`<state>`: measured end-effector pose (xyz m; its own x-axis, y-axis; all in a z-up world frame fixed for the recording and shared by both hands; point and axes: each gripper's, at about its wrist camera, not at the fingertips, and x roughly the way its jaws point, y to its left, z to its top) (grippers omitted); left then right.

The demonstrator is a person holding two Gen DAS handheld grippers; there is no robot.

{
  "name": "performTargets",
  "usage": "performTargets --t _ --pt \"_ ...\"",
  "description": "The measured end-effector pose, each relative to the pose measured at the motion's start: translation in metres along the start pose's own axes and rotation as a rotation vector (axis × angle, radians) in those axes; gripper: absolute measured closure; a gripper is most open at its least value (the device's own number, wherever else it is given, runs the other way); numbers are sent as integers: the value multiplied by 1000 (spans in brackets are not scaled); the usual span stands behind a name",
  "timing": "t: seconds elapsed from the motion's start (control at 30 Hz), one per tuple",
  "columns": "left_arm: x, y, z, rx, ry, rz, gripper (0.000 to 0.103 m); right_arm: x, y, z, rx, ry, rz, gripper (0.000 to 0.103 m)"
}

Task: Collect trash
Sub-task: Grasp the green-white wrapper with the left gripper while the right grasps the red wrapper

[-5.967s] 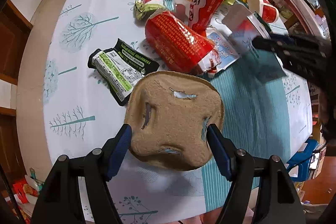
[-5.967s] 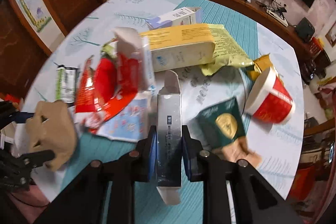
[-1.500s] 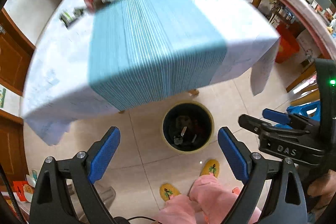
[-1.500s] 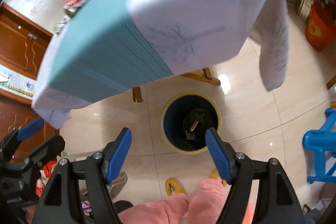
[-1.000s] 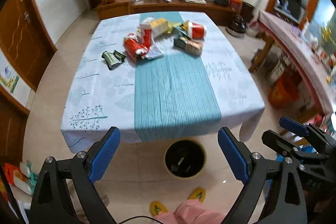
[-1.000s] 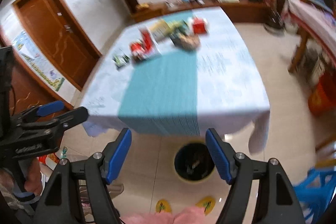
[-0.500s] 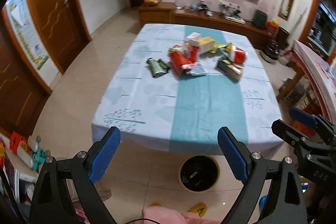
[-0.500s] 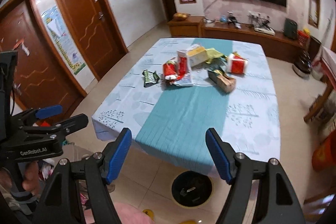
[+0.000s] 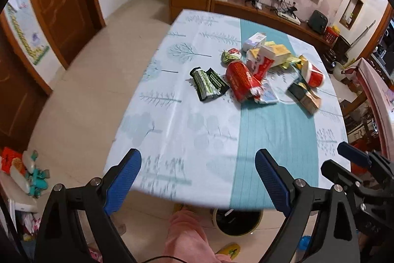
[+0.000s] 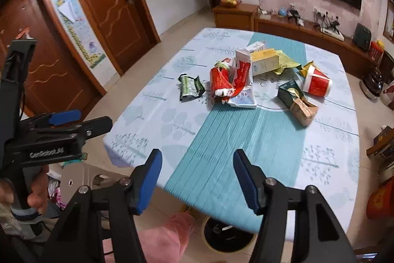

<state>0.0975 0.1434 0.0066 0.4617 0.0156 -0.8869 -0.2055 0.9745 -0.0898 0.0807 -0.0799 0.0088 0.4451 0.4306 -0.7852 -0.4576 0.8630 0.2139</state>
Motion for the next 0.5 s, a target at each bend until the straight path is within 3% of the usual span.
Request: performTargets --t 0.07,0.27,0.5 --pt "29 10 25 -6 46 -35 16 21 -2 20 35 20 -5 45" --pt "121 30 93 -23 165 -90 17 99 -10 81 74 72 -66 53" --pt "179 26 124 22 243 -126 17 192 -17 126 40 162 -152 56"
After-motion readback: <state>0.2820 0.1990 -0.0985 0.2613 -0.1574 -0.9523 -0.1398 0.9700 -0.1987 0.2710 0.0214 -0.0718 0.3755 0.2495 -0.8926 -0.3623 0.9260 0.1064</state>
